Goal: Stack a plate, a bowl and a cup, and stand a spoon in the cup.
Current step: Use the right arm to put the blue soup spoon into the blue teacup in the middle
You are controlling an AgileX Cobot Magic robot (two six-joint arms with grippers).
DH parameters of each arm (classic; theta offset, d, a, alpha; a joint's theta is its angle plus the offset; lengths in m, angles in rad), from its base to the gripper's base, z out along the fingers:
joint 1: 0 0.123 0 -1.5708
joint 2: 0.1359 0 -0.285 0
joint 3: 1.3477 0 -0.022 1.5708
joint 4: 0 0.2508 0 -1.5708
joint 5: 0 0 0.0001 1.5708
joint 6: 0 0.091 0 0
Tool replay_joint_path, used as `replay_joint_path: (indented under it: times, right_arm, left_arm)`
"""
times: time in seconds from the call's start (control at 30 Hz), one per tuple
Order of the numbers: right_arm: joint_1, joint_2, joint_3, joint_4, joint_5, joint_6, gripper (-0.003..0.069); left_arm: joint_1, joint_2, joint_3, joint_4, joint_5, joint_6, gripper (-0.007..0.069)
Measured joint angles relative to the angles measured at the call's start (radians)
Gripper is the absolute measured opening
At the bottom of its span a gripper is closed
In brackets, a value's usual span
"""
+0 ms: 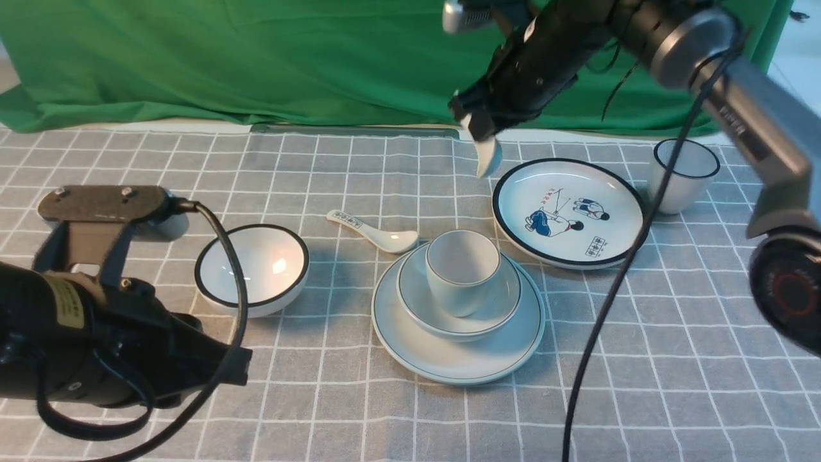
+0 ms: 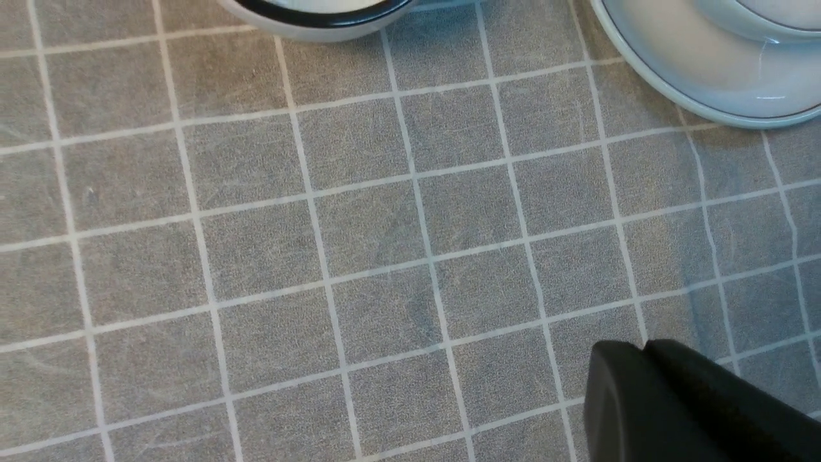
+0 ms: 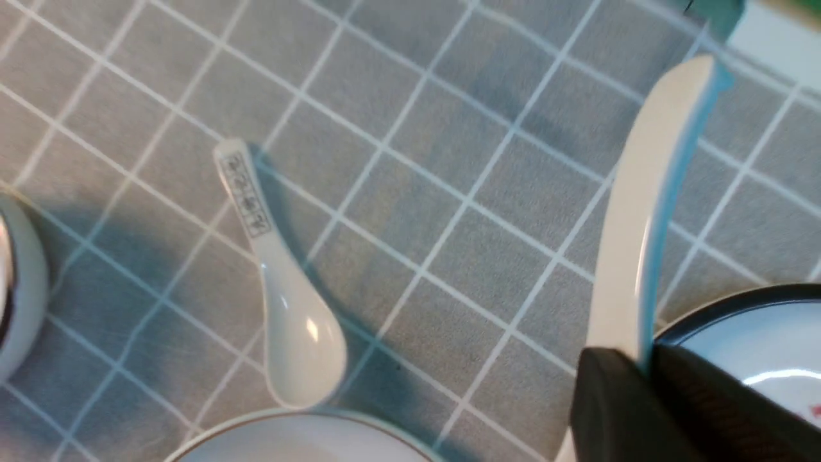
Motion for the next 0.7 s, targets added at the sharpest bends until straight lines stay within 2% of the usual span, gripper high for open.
replay_joint_path:
  times: [0.7]
  right_arm:
    - [-0.016, -0.383, 0.006, -0.001, 0.072, -0.008, 0.0084]
  left_arm:
    - [0.000, -0.147, 0.000, 0.000, 0.000, -0.002, 0.0009]
